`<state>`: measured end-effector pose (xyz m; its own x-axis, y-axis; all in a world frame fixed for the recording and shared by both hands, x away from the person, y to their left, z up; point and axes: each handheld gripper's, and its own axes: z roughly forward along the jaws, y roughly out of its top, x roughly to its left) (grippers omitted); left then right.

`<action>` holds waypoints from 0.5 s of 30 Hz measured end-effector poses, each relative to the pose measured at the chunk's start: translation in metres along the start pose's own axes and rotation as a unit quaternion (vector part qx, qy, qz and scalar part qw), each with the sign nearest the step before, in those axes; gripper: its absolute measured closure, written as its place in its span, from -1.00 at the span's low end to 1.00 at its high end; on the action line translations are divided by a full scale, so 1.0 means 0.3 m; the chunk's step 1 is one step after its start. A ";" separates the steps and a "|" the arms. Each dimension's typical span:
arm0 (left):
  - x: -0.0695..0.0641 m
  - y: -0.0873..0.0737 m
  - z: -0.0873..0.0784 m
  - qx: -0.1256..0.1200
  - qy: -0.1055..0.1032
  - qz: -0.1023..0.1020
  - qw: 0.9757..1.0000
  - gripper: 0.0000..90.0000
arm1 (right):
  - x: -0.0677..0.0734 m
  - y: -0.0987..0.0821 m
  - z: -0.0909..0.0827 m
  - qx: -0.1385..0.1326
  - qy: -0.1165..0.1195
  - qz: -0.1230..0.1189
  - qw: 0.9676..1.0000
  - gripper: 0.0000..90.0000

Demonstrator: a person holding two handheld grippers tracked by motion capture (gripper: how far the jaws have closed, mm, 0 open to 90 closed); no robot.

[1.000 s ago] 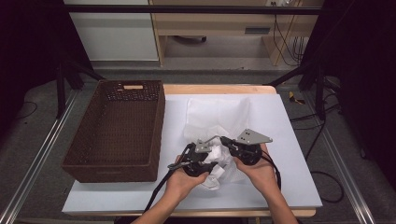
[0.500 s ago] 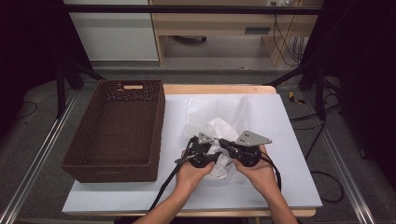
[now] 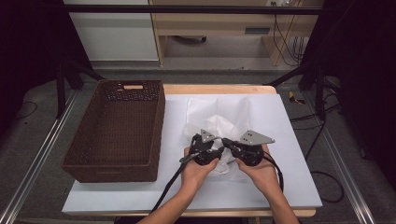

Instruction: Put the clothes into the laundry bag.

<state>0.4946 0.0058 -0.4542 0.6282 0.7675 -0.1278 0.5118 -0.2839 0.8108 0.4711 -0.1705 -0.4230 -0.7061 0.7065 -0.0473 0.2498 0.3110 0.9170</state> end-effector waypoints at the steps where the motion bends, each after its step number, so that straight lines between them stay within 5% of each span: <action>1: 0.000 0.000 0.000 0.000 0.000 0.000 1.000 0.05 | -0.004 -0.003 0.000 0.001 -0.002 0.001 1.000 0.99; 4: -0.017 0.002 -0.011 -0.016 0.005 0.031 0.999 -0.15 | -0.021 -0.012 -0.003 0.002 -0.011 0.009 1.000 0.99; 8: -0.030 -0.002 -0.040 -0.022 -0.006 0.047 0.999 -0.28 | -0.037 -0.016 -0.011 -0.003 -0.020 0.020 1.000 0.99; 15: -0.033 -0.004 -0.098 -0.046 -0.033 0.048 0.997 -0.41 | -0.043 -0.015 -0.021 -0.011 -0.026 0.021 0.999 0.98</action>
<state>0.4708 0.0155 -0.4371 0.7097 0.6997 -0.0819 0.3944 -0.2983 0.8692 0.4749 -0.1852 -0.4240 -0.6598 0.7509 -0.0290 0.2638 0.2676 0.9267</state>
